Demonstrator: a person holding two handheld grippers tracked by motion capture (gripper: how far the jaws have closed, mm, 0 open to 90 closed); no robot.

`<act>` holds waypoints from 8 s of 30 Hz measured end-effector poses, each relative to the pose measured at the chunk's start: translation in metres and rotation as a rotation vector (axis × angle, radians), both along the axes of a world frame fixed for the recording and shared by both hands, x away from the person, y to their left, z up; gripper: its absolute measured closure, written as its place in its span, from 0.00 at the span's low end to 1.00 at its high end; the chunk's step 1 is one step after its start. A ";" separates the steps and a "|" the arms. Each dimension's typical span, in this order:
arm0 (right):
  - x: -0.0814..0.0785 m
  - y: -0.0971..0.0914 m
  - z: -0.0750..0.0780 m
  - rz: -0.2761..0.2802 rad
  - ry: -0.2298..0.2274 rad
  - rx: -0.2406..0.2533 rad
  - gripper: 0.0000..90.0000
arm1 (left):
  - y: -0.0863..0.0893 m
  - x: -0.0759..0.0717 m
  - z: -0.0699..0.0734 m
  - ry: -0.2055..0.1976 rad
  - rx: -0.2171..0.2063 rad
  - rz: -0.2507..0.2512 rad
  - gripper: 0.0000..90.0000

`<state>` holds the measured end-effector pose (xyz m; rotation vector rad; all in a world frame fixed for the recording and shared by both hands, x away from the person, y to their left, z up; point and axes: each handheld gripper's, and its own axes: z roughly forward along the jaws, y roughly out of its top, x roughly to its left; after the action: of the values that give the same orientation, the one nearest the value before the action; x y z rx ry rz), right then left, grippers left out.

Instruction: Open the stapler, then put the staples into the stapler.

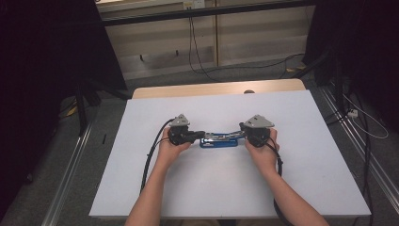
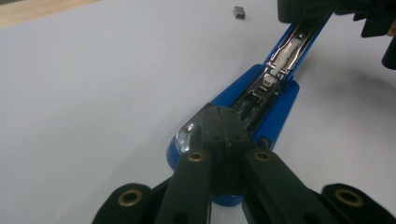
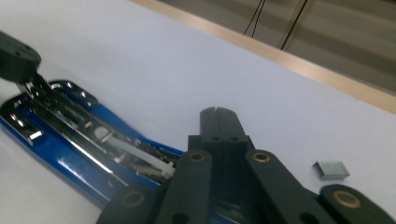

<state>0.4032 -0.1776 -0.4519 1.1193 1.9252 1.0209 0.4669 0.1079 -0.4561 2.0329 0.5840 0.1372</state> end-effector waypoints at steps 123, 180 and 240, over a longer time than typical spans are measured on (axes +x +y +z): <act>0.066 -0.081 -0.016 -0.310 0.268 0.086 0.78 | 0.015 -0.005 0.025 -0.026 0.026 0.122 0.07; 0.035 -0.085 0.053 0.044 0.192 0.167 0.88 | 0.051 -0.019 0.037 0.038 0.025 0.213 0.07; 0.042 -0.009 0.058 0.465 0.211 0.097 0.88 | 0.104 -0.077 0.031 -0.014 0.091 0.270 0.05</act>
<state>0.4453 -0.1865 -0.3938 0.8745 2.3980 1.2934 0.3900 0.2122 -0.4253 2.0299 0.8557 0.3442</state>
